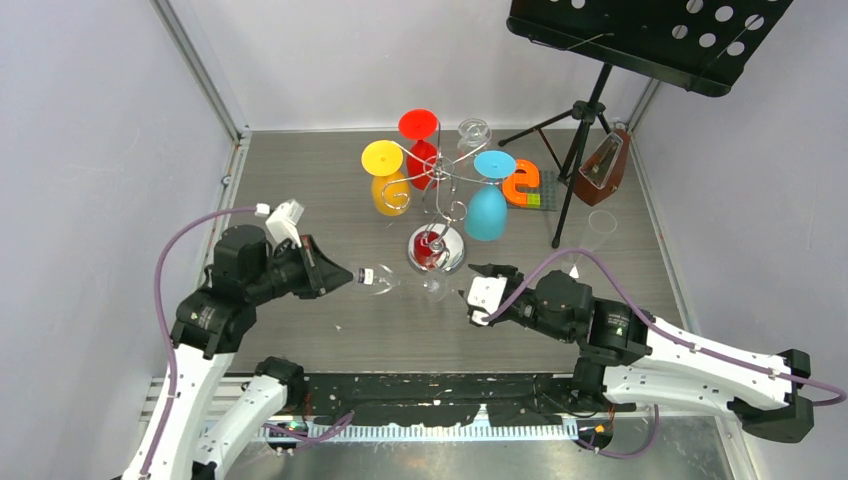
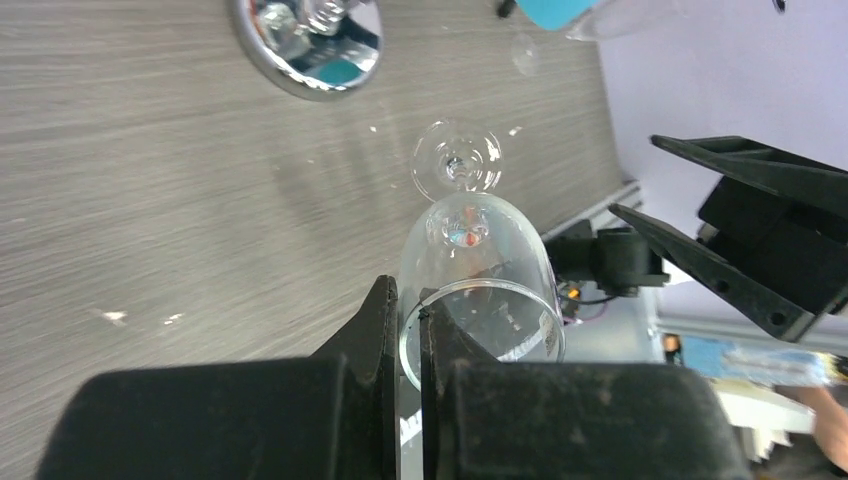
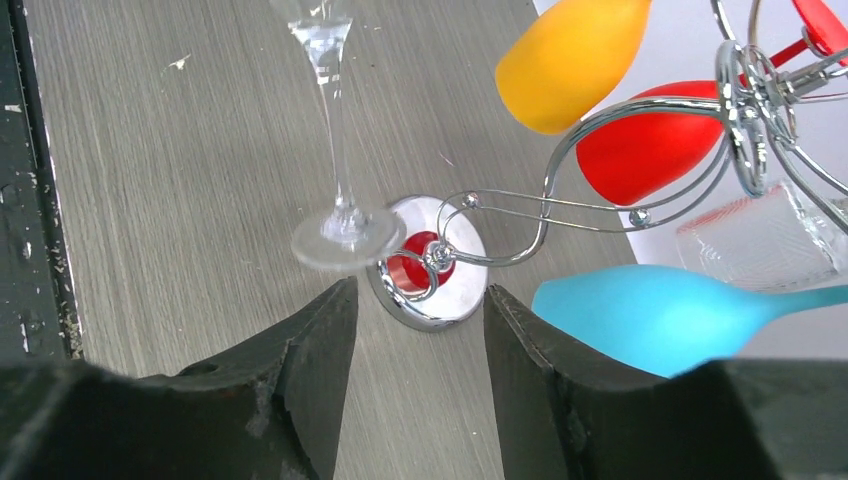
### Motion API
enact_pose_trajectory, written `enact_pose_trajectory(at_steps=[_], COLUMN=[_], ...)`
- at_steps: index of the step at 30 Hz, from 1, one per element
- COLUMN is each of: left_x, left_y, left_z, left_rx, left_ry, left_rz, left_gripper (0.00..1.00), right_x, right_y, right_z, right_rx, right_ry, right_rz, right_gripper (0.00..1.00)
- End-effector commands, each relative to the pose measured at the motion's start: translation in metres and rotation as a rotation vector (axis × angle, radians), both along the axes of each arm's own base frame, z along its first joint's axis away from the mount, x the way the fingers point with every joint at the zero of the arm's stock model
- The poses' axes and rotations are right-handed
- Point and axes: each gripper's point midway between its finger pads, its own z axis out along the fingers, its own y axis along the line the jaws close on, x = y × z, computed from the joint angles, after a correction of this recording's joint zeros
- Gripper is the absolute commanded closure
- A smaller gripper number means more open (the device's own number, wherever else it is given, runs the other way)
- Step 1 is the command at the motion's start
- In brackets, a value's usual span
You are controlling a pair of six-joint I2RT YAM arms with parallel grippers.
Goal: Take the wine glass off the wine glass rack
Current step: Place the wine glass at the center of the board.
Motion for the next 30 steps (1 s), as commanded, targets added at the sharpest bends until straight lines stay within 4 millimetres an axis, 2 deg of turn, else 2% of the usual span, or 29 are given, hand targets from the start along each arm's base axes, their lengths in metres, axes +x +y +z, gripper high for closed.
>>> enact_pose_trajectory(at_steps=[1,8,12,14,15,16,20,25,30], left_x=[0.010,0.031,0.046,0.054,0.057,0.061,0.079,0.100,0.123], left_y=[0.026,0.066,0.089,0.095,0.098,0.100,0.107,0.116,0.125], left_z=[0.025,0.034,0.040,0.040,0.040,0.040,0.036,0.033,0.030], left_rx=[0.157,0.392,0.513,0.555,0.576,0.594,0.662,0.756,0.794], left_ry=[-0.101,-0.108,-0.125,-0.128,-0.126,-0.122,-0.104,-0.073,-0.040], left_rz=[0.073,0.206,0.286,0.311,0.320,0.329,0.356,0.374,0.391], left_gripper=[1.00,1.00,1.00,1.00,1.00,1.00,1.00,1.00,1.00], right_x=[0.004,0.014,0.026,0.028,0.026,0.025,0.023,0.024,0.010], right_y=[-0.007,-0.024,-0.044,-0.051,-0.052,-0.053,-0.051,-0.058,-0.055], right_z=[0.017,0.033,0.043,0.046,0.039,0.047,0.040,0.032,0.024], right_rx=[0.087,0.133,0.198,0.209,0.177,0.203,0.144,0.155,0.171], right_ry=[0.028,0.097,0.140,0.176,0.198,0.229,0.337,0.414,0.479], right_rz=[-0.068,-0.215,-0.366,-0.410,-0.419,-0.424,-0.455,-0.497,-0.424], right_gripper=[0.43,0.32,0.21,0.19,0.17,0.17,0.16,0.16,0.16])
